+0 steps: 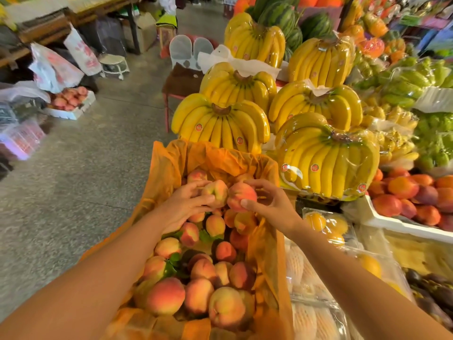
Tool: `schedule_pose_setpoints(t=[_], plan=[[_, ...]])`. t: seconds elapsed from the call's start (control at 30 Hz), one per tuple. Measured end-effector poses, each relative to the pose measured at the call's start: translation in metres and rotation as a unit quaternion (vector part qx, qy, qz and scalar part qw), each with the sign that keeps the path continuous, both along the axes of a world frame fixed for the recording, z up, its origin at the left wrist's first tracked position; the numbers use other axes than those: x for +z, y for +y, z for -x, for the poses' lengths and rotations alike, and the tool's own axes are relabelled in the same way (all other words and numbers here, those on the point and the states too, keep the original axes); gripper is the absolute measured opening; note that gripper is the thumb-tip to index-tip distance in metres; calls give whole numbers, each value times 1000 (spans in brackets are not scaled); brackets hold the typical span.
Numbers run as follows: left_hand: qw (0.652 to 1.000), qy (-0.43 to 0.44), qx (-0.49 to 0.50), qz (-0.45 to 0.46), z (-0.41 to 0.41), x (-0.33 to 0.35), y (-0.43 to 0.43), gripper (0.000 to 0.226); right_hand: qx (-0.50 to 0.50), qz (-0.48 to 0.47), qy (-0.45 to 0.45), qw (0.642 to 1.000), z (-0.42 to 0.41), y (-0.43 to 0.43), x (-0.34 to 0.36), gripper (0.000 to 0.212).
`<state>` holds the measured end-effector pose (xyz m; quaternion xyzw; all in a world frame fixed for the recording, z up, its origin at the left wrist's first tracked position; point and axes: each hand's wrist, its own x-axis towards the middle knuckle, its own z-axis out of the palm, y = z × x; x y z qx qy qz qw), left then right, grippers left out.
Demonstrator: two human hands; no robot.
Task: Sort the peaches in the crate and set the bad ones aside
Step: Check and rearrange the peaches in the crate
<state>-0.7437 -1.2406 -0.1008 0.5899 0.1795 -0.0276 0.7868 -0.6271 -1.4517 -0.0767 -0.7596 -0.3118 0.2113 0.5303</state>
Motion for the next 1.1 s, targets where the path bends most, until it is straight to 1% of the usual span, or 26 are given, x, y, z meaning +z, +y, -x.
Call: schedule_pose_setpoints(t=[0.07,0.13,0.17,0.27,0.3,0.4,0.43,0.5,0.53,0.6,0.63,0.73,0.8,0.87,0.9,0.97,1.0,1.03,1.1], plan=[[999,-6,1,50,7,3,-3,54,6,-13,24,1000,8,-4,6,42],[995,-12,6,95,13,8,-7,45,17,-24,45,999,16,-8,10,40],[995,-16,5,96,16,9,-9,44,24,-28,51,998,21,-10,12,42],[998,-31,2,52,27,16,-15,62,45,-45,73,995,34,-15,18,45],[999,-32,5,40,30,18,-16,65,47,-53,85,994,38,-16,20,45],[998,-34,30,40,43,22,-21,60,58,-78,125,987,50,-21,25,44],[997,-33,40,57,47,23,-22,59,55,-85,146,984,54,-22,26,43],[990,-26,55,126,58,28,-23,63,44,-94,207,973,60,-23,27,40],[985,-22,59,161,64,31,-23,69,41,-96,241,965,63,-23,27,41],[977,-17,69,201,76,37,-23,76,39,-94,297,949,68,-22,28,46],[974,-18,77,214,81,41,-23,75,35,-93,322,942,70,-20,30,47],[962,-10,96,257,89,51,-25,59,23,-86,373,924,77,-17,38,50],[954,2,97,283,92,54,-26,58,26,-84,389,917,80,-15,42,47],[953,8,89,289,94,55,-26,62,38,-92,399,912,82,-13,45,45],[953,11,86,289,95,56,-26,64,48,-100,399,910,83,-12,46,48],[955,14,89,283,97,58,-25,66,74,-119,394,909,83,-10,46,65],[957,14,93,276,98,59,-25,65,81,-122,381,913,84,-9,46,71],[958,12,97,271,98,60,-24,64,83,-121,360,921,84,-8,46,70],[957,7,104,270,100,63,-22,63,70,-101,299,946,84,-4,46,61]])
